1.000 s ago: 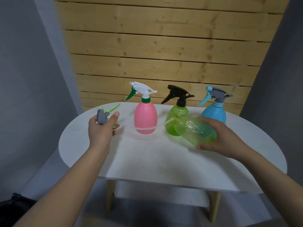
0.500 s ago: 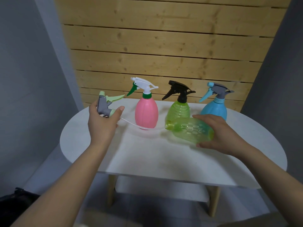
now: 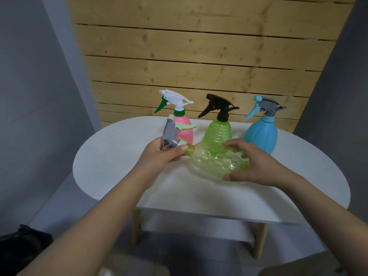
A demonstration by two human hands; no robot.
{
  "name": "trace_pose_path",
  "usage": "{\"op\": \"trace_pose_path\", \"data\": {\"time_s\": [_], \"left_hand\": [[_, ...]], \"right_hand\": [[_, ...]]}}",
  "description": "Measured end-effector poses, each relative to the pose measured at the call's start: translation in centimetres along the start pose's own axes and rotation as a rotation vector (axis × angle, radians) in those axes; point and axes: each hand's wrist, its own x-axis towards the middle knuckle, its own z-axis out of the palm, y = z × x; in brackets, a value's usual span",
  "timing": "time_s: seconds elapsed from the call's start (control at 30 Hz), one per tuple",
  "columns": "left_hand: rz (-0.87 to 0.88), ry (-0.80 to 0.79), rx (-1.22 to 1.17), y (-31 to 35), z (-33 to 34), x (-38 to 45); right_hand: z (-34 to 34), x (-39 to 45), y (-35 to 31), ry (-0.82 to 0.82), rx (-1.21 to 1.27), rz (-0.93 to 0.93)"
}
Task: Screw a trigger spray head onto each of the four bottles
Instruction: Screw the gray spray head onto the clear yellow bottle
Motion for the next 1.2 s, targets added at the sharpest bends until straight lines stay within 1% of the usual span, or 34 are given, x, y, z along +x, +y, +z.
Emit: {"op": "trace_pose_path", "data": {"time_s": [0.13,0.2,0.3,0.37,0.47,0.53,0.63,0.73,0.83,1.03,1.13,1.2], "left_hand": [[-0.049,-0.111,-0.018,0.3,-0.6,0.0],[-0.048,-0.116,-0.053,0.2,-0.5,-0.1],[-0.046,-0.122,-0.204,0.1,0.0,-0.1],[-0.033,-0.142,-0.260,0.2,0.0,-0.1],[-0.003,-0.167,-0.161,0.3,-0.7,0.1],[-0.023,-0.176,-0.086,0.3,-1.2,0.0],[-0.082,-0.229,-0.073,0.3,-1.5,0.0],[-0.075,-0.295,-0.040,0.4,-1.6,-0.2],[-0.071,-0.290,-0.082,0.4,-1.5,-0.4],[-0.053,-0.236,-0.040,0.4,-1.1,-0.8],[-0.046,-0.193,0.001,0.1,-1.1,-0.7],[-0.048,-0.173,-0.015,-0.3,-1.2,-0.7]], "right_hand": [[-0.4,-0.2,-0.8,-0.043,0.086,-0.010],[-0.6,-0.2,-1.3,-0.083,0.170,0.021],[-0.8,-0.1,-1.3,-0.159,0.405,0.115],[-0.9,-0.1,-1.1,-0.200,0.540,0.142],[-0.8,0.1,-0.8,-0.266,0.655,0.182],[-0.9,0.3,-0.6,-0.280,0.707,0.222],[-0.9,0.4,-0.5,-0.303,0.711,0.243],[-0.7,0.5,-0.6,-0.324,0.741,0.255],[-0.6,0.5,-0.5,-0.367,0.838,0.302],[-0.2,0.7,-0.3,-0.425,1.021,0.415],[0.2,0.6,-0.2,-0.395,1.074,0.428],[0.3,0.4,-0.2,-0.364,1.127,0.445]]}}
